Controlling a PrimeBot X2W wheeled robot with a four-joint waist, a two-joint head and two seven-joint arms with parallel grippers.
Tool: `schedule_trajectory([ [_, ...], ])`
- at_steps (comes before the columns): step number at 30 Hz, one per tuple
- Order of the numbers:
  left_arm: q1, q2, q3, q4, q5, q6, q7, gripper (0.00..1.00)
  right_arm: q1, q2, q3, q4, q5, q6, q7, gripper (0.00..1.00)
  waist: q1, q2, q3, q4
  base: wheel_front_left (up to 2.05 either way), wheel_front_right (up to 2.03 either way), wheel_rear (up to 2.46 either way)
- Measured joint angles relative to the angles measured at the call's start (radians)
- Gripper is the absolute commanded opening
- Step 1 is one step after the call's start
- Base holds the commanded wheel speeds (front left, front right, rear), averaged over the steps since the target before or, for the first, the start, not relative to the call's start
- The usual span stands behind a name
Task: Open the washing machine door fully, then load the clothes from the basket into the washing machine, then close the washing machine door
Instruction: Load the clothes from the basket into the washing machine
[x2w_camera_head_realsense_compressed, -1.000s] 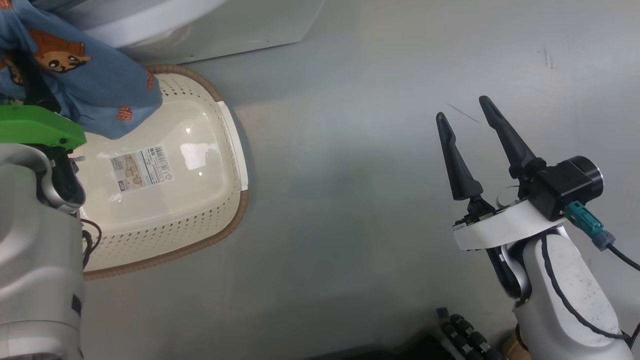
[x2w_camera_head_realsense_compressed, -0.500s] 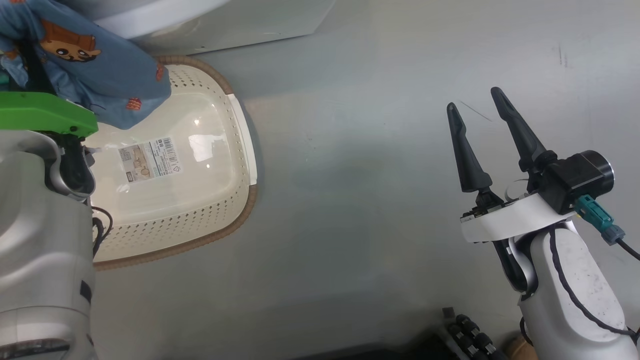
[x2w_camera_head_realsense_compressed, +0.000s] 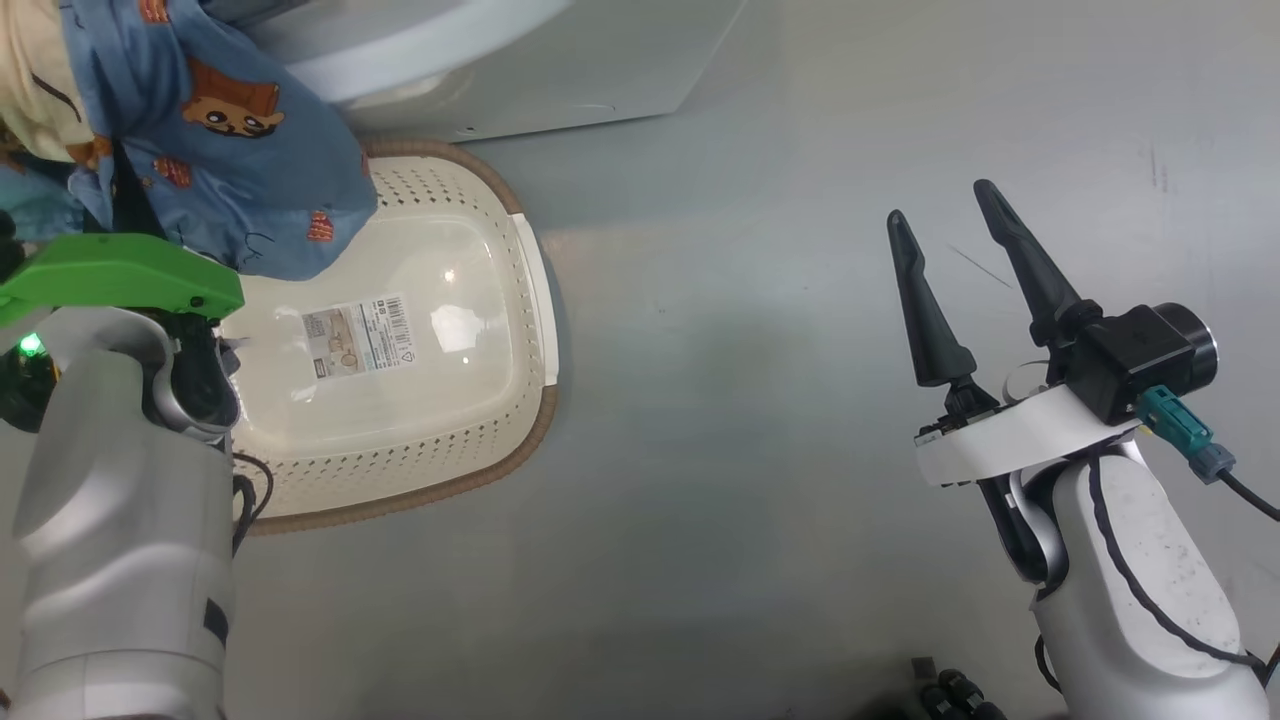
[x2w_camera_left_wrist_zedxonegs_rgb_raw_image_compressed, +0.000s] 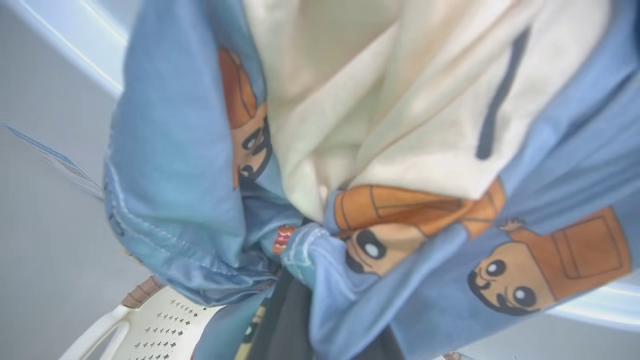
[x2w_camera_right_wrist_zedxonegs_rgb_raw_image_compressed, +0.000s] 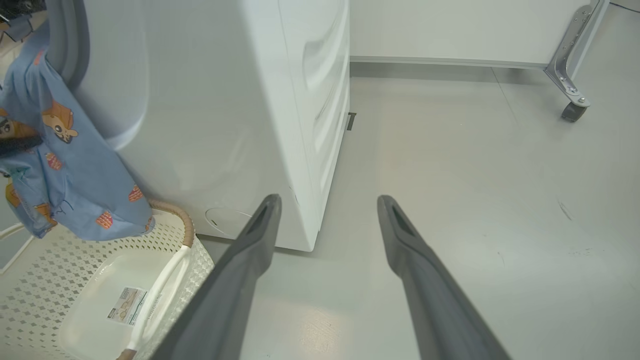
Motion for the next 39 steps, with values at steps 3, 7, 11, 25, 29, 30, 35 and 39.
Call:
schedule_trajectory([
  [3,0.028,-0.001,-0.003,-0.033,0.000,-0.009,0.000,0.00,0.000,0.005,0.005,0.006,0.001,0.000,0.000,1.00,0.0000,0.0000,-0.020,0.007,0.00,0.00,0.00],
  [7,0.051,-0.001,-0.004,-0.090,0.002,-0.016,0.000,0.00,0.001,0.008,0.007,0.014,0.004,0.000,0.000,1.00,0.0000,0.0000,-0.045,0.012,0.00,0.00,0.00],
  [11,0.072,-0.002,-0.028,-0.150,0.011,-0.018,0.000,0.00,0.003,0.015,0.017,0.024,0.011,0.000,0.000,1.00,0.0000,0.0000,-0.067,0.010,0.00,0.00,0.00],
  [25,0.145,-0.002,-0.093,-0.335,0.061,-0.025,0.000,0.00,0.039,0.024,0.014,0.035,0.032,0.000,0.000,1.00,-0.0001,0.0000,-0.125,-0.012,0.00,0.00,0.00],
  [29,0.145,0.017,-0.094,-0.379,0.077,-0.025,0.000,0.00,0.041,0.025,0.024,0.037,0.038,0.000,0.000,1.00,-0.0001,0.0000,-0.137,-0.017,0.00,0.00,0.00],
  [30,0.144,0.024,-0.094,-0.387,0.078,-0.025,0.000,0.00,0.041,0.026,0.027,0.038,0.039,0.000,0.000,1.00,-0.0001,0.0000,-0.140,-0.019,0.00,0.00,0.00],
  [35,0.125,0.061,-0.086,-0.412,0.083,-0.023,0.025,0.00,0.042,0.027,0.050,0.042,0.048,0.000,0.000,1.00,-0.0001,0.0000,-0.154,-0.035,0.00,0.00,0.00],
  [39,0.085,0.092,-0.085,-0.411,0.107,-0.005,0.051,0.00,0.042,0.028,0.067,0.048,0.055,0.000,0.000,1.00,-0.0001,0.0000,-0.158,-0.048,0.00,0.00,0.00],
])
